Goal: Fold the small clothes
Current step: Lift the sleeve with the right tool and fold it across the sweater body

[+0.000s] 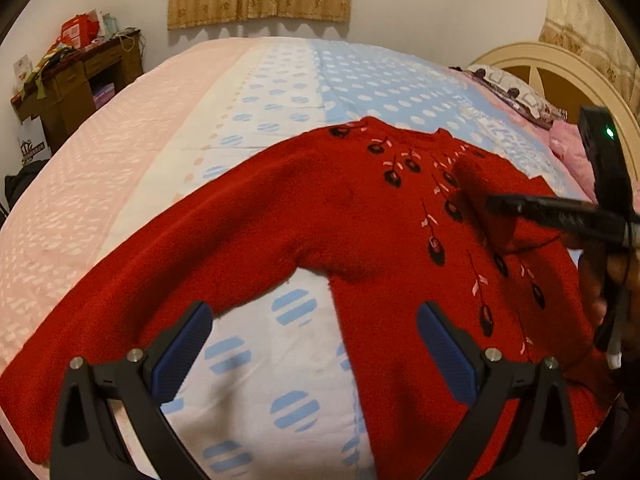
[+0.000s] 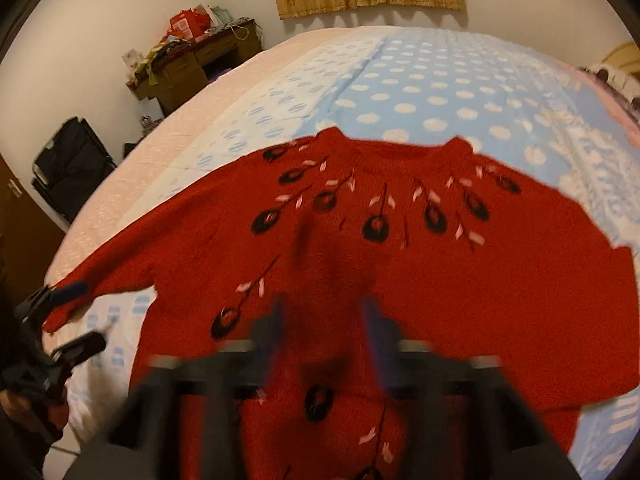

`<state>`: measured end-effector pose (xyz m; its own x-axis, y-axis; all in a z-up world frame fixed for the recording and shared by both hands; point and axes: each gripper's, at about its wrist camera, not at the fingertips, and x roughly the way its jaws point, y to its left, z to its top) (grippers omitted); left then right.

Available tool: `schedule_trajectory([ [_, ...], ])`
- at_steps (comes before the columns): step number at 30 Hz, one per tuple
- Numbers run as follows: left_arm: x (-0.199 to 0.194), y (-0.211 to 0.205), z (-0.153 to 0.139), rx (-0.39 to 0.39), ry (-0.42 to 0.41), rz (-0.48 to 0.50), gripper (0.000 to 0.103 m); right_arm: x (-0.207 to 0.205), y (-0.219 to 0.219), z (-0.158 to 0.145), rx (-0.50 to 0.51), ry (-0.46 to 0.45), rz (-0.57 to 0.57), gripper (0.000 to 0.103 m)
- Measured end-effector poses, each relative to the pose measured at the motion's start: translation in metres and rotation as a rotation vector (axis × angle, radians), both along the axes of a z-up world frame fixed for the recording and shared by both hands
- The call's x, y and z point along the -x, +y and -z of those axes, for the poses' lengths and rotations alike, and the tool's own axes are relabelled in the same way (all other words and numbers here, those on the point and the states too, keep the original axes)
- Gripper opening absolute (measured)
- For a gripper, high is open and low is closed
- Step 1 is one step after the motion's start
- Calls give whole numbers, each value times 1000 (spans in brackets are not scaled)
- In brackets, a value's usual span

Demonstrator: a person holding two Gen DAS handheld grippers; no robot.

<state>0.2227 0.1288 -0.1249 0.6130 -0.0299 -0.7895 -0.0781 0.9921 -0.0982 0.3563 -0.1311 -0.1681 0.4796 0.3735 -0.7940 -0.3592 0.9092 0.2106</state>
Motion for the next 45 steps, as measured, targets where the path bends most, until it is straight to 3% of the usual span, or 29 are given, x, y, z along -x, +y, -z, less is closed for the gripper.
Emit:
schedule_trajectory([
  [3,-9,-9,-3,-1,9,27,103,15,-22,-1,-51,0,24,72],
  [8,-33,-35,-6,52,13,104,101,52,-83,-3,-17,-51,142,72],
  [14,-69,-80,1,143,42,199,80,100,-133,-3,44,-156,256,72],
  [18,-94,-111,7,141,75,243,78,117,-139,5,84,-183,264,72],
  [21,-117,-126,18,93,101,235,76,123,-139,15,92,-181,248,73],
  [24,-130,-128,31,114,139,201,74,124,-144,16,60,-169,258,73],
  [26,-128,-128,30,114,106,183,70,122,-152,18,27,-154,283,73],
  [29,-127,-128,28,78,98,169,46,119,-161,22,-15,-128,308,73],
  [30,-127,-126,28,63,89,169,29,119,-163,23,-25,-124,314,73],
  [31,-127,-123,27,69,86,170,18,121,-164,23,-31,-125,317,73],
  [34,-129,-112,24,143,87,171,13,123,-166,21,-41,-141,327,73],
  [45,-106,-58,-32,134,-43,93,12,129,-166,18,-35,-163,336,73],
])
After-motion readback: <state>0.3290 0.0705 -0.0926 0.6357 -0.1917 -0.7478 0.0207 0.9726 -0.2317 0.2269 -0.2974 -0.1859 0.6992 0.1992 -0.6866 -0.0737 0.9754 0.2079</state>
